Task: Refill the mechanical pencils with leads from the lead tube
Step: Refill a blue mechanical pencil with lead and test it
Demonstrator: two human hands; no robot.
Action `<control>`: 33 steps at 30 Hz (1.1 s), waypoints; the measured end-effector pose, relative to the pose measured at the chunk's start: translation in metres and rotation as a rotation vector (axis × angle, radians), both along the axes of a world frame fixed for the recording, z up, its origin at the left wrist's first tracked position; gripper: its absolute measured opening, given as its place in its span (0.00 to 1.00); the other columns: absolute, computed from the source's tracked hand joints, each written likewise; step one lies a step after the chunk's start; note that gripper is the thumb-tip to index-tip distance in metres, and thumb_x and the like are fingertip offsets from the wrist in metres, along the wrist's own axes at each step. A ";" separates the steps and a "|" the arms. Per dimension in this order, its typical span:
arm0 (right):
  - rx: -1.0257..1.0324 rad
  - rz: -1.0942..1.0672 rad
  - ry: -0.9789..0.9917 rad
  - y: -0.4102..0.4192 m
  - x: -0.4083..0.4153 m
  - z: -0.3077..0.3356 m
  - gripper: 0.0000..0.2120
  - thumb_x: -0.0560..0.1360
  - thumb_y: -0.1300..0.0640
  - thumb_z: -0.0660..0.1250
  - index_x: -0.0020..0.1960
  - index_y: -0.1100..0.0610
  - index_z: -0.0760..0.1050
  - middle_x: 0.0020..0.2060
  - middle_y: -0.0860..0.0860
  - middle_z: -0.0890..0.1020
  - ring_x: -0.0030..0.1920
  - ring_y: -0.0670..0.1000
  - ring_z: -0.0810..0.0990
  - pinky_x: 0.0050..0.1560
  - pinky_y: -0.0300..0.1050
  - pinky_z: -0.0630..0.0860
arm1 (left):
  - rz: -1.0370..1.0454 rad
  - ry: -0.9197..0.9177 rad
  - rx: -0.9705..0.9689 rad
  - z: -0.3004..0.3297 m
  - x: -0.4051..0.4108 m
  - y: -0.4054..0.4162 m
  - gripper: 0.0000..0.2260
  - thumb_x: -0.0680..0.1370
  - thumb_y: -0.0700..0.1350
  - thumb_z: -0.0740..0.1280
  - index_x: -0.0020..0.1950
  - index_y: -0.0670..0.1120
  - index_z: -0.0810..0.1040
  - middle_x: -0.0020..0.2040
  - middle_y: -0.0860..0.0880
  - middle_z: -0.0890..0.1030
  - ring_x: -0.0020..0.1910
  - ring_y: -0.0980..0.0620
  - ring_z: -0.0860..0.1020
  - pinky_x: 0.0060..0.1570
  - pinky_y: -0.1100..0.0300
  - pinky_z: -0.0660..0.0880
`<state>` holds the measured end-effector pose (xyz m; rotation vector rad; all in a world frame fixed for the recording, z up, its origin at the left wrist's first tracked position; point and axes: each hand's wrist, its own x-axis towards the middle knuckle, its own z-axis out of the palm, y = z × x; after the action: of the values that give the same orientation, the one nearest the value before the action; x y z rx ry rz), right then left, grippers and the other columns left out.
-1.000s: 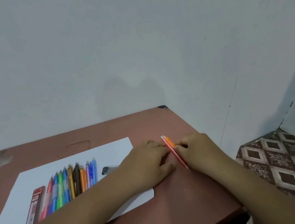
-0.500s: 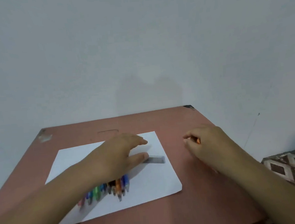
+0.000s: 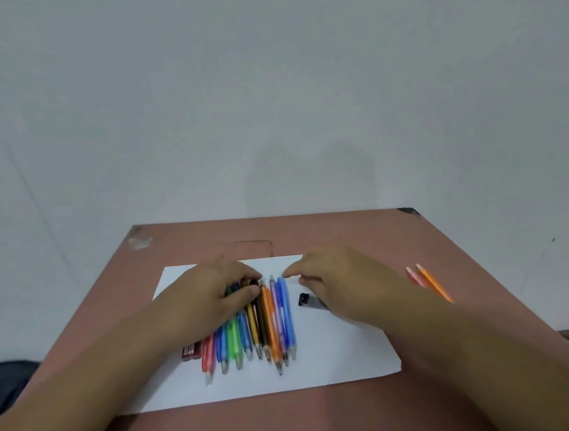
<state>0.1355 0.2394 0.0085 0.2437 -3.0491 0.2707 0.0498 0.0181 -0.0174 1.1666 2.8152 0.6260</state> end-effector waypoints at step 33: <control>-0.333 -0.038 0.300 0.022 -0.031 0.011 0.08 0.80 0.60 0.66 0.50 0.51 0.82 0.44 0.44 0.79 0.47 0.45 0.76 0.51 0.44 0.75 | 0.104 -0.259 0.628 0.013 0.012 0.006 0.08 0.79 0.56 0.65 0.55 0.62 0.82 0.48 0.64 0.84 0.48 0.68 0.79 0.41 0.75 0.72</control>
<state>0.1045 0.2612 0.0195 0.1838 -2.6575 0.6645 0.0615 0.0242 -0.0048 0.8967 2.5296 1.6180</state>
